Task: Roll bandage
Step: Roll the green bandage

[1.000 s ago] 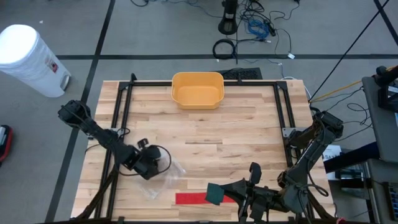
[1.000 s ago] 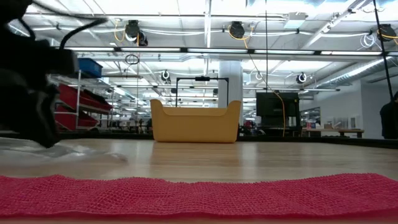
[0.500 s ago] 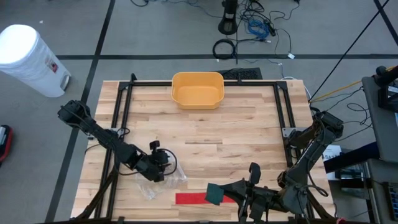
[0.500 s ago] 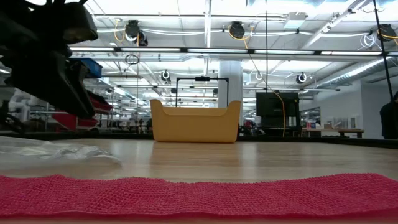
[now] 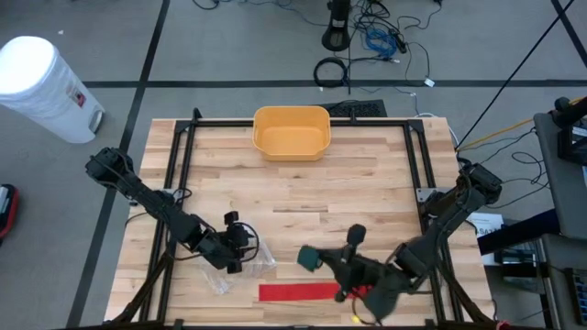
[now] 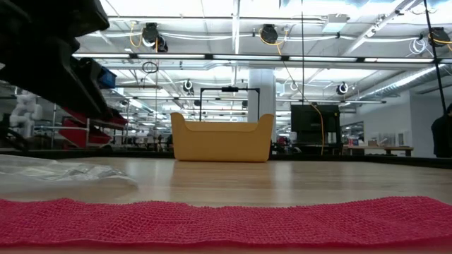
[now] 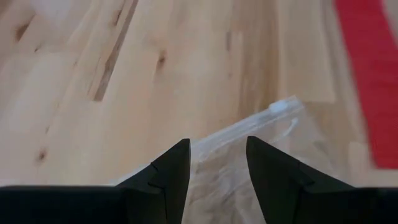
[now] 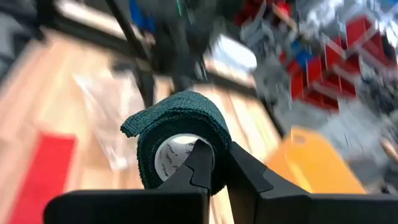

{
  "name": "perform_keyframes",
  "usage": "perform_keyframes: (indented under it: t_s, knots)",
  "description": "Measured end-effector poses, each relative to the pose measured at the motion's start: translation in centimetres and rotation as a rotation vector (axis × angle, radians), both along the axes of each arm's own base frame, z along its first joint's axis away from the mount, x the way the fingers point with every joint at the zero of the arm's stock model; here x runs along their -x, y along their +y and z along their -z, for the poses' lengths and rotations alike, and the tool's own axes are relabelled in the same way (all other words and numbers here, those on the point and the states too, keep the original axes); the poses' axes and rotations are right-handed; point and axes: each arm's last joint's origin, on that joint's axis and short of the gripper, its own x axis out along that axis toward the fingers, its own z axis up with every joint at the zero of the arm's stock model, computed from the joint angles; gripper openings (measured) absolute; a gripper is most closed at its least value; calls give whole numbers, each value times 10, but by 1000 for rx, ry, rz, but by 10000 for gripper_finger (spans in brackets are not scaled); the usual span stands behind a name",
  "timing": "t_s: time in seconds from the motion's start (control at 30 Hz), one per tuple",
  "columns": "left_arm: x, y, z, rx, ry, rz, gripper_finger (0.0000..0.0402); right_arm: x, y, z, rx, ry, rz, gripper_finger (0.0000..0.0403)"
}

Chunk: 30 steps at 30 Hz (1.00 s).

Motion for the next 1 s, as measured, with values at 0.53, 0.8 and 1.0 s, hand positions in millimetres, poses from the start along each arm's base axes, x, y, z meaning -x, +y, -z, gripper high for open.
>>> perform_keyframes:
  t_s: [0.53, 0.8, 1.0]
  knots:
    - [-4, -3, -4, 23, -53, 14, 164, -32, -68, 95, 27, 230, 280, 20]
    - [-5, -3, -5, 34, -68, 14, 164, -32, -94, 144, -72, 159, 178, 20]
    - [-5, -4, -6, 37, -71, 14, 164, -35, -107, 153, -113, 97, 39, 20]
